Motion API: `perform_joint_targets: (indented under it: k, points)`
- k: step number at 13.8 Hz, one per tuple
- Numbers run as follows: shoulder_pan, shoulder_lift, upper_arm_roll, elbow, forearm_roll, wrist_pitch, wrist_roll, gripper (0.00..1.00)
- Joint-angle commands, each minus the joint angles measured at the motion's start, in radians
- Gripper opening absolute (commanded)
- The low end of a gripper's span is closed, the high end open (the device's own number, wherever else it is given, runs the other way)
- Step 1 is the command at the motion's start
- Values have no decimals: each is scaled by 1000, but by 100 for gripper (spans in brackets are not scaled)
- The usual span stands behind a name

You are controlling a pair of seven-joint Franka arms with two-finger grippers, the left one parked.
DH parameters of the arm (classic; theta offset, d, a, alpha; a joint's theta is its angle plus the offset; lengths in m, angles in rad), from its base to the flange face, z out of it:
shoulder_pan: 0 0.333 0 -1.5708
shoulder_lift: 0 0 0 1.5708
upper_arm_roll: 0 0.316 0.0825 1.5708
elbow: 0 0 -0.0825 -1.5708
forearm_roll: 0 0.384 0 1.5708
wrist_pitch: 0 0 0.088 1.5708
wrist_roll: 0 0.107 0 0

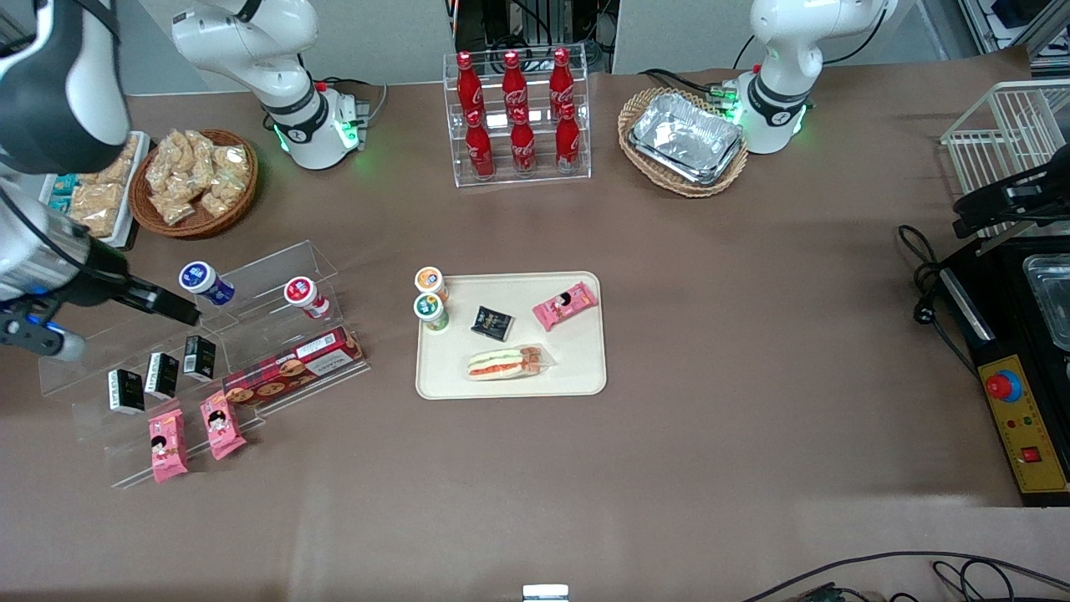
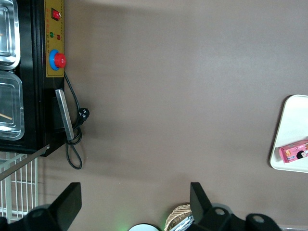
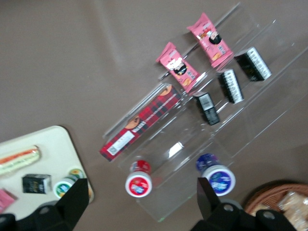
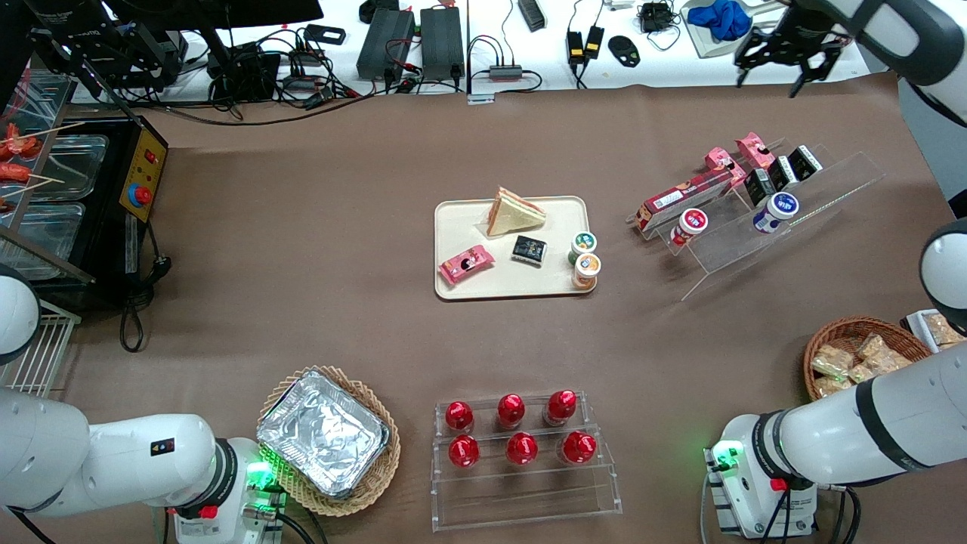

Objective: Place sandwich on tray

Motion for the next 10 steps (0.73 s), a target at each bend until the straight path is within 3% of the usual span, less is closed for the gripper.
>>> perform_joint_targets:
  k: [1, 4, 10]
  points:
    - [-61, -88, 17, -63, -39, -26, -155, 100]
    - [-130, -115, 19, -52, -39, -46, -386, 100]
    - [-204, -91, 28, -7, -31, -51, -393, 100]
